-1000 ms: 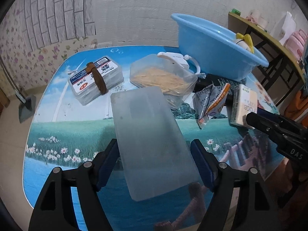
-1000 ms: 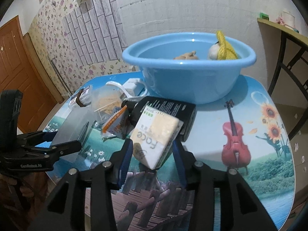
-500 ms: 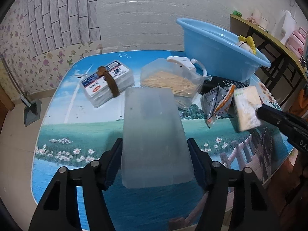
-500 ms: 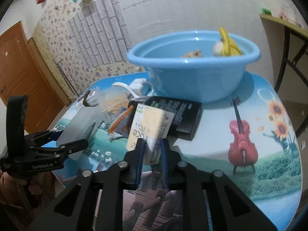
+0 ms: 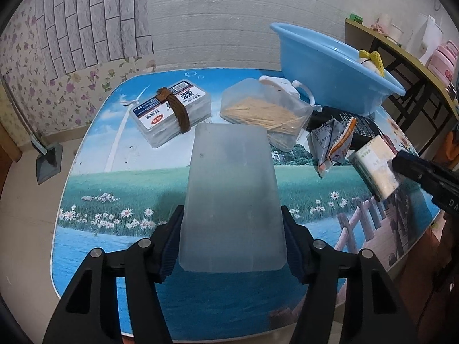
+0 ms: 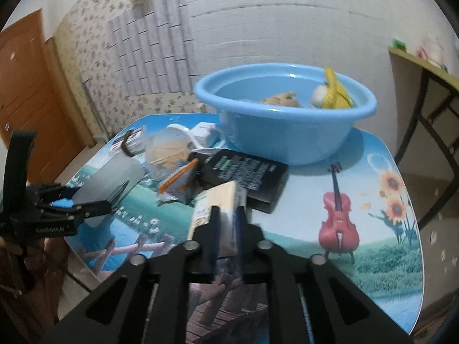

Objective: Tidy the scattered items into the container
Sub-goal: 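Lift and carry the clear box and tissue pack with both tools over the basin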

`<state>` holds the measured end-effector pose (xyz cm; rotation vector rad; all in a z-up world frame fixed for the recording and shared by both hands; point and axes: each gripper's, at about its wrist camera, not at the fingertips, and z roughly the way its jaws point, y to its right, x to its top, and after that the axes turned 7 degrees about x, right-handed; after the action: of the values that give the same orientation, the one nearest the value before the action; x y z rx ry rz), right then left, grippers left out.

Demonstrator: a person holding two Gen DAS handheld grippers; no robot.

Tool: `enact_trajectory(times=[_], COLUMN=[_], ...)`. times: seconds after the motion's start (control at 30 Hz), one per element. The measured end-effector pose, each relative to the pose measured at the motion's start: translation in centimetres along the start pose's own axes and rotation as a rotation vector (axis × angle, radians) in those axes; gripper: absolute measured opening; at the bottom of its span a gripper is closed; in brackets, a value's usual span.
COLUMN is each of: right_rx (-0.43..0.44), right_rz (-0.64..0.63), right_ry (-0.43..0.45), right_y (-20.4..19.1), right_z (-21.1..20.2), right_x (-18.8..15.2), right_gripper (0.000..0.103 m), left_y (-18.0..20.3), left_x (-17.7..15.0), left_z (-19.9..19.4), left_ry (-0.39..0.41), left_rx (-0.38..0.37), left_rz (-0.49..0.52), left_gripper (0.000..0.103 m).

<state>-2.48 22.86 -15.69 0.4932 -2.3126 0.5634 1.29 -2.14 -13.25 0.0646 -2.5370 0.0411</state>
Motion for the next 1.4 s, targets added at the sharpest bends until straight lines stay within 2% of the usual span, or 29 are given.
enact_trajectory(times=[0.13, 0.3, 0.33, 0.4, 0.47, 0.5, 0.67, 0.83, 1.03, 1.4], right_rx=[0.018, 0.05, 0.054, 0.075, 0.092, 0.089, 0.098, 0.084, 0.058, 0.023], right_rz=[0.068, 0.095, 0.099, 0.1, 0.103, 0.103, 0.06, 0.009, -0.045, 0.0], right_ry=[-0.04, -0.068, -0.079, -0.086, -0.081, -0.071, -0.016, 0.046, 0.124, 0.228], right_y=[0.7, 0.4, 0.3, 0.1, 0.1, 0.1, 0.0, -0.6, -1.5, 1.9], right_z=[0.9, 2.1, 2.4, 2.8, 2.9, 2.7, 1.3, -0.3, -2.8, -4.6], right_x=[-0.4, -0.6, -0.7, -1.0, -1.2, -1.2, -0.8, -0.4, 0.9, 4.2], right_gripper=[0.041, 0.048, 0.049, 0.049, 0.046, 0.037, 0.027, 0.026, 0.026, 0.026], left_y=[0.4, 1.0, 1.0, 0.8, 0.5, 0.4, 0.1, 0.4, 1.6, 5.3], left_x=[0.4, 0.7, 0.7, 0.8, 0.9, 0.8, 0.7, 1.1, 2.9, 8.4], left_z=[0.3, 0.8, 0.9, 0.9, 0.9, 0.8, -0.2, -2.2, -4.1, -5.7], left_ry=[0.006, 0.016, 0.025, 0.046, 0.044, 0.045, 0.089, 0.175, 0.22, 0.32], left_rx=[0.009, 0.012, 0.007, -0.008, -0.036, -0.043, -0.053, -0.062, -0.117, -0.17], left_rz=[0.008, 0.026, 0.028, 0.026, 0.008, -0.003, -0.025, -0.028, -0.012, 0.044], left_gripper=[0.062, 0.071, 0.071, 0.061, 0.06, 0.06, 0.06, 0.061, 0.061, 0.061])
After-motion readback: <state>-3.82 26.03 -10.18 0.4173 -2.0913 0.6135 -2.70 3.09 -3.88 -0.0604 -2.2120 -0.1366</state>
